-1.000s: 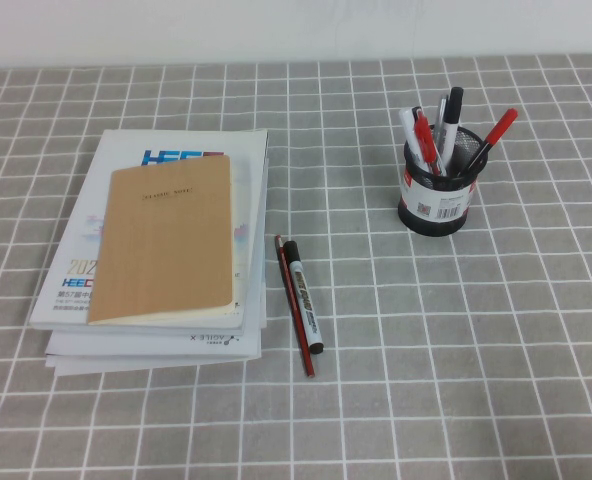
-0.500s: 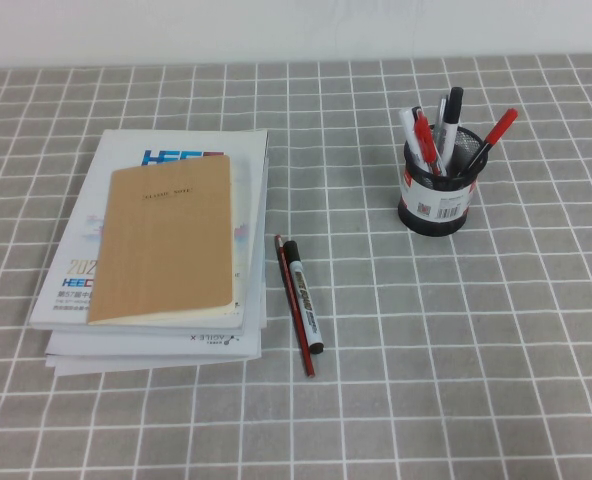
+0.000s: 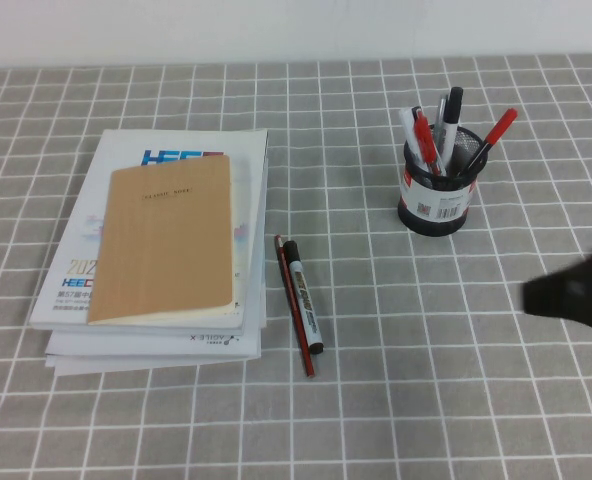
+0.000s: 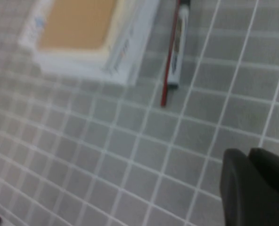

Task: Put the pen into the pen holder
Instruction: Pick up the pen on the table

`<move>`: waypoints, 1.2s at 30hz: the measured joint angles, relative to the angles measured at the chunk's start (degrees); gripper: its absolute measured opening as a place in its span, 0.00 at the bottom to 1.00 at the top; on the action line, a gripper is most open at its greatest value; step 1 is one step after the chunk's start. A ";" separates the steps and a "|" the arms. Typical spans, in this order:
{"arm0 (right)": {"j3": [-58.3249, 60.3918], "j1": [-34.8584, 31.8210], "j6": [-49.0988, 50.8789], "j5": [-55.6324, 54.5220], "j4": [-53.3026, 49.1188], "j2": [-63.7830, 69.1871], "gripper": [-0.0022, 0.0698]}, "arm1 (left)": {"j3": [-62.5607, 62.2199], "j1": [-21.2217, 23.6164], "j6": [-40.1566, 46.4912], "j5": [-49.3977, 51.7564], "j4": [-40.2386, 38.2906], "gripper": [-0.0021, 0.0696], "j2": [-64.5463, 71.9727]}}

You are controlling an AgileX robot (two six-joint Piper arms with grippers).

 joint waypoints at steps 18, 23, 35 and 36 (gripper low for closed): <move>-53.58 26.01 27.96 19.46 -43.94 50.33 0.01 | 0.00 0.00 0.00 0.00 0.00 0.02 0.00; -64.84 27.73 29.55 19.68 -44.78 59.64 0.12 | 0.00 0.00 0.00 0.00 0.00 0.02 0.00; -71.60 30.38 32.76 19.80 -45.50 69.52 0.48 | 0.00 0.00 0.00 0.00 0.00 0.02 0.00; -71.60 30.50 32.86 19.80 -45.50 70.05 0.48 | 0.00 0.00 0.00 0.00 0.00 0.02 0.00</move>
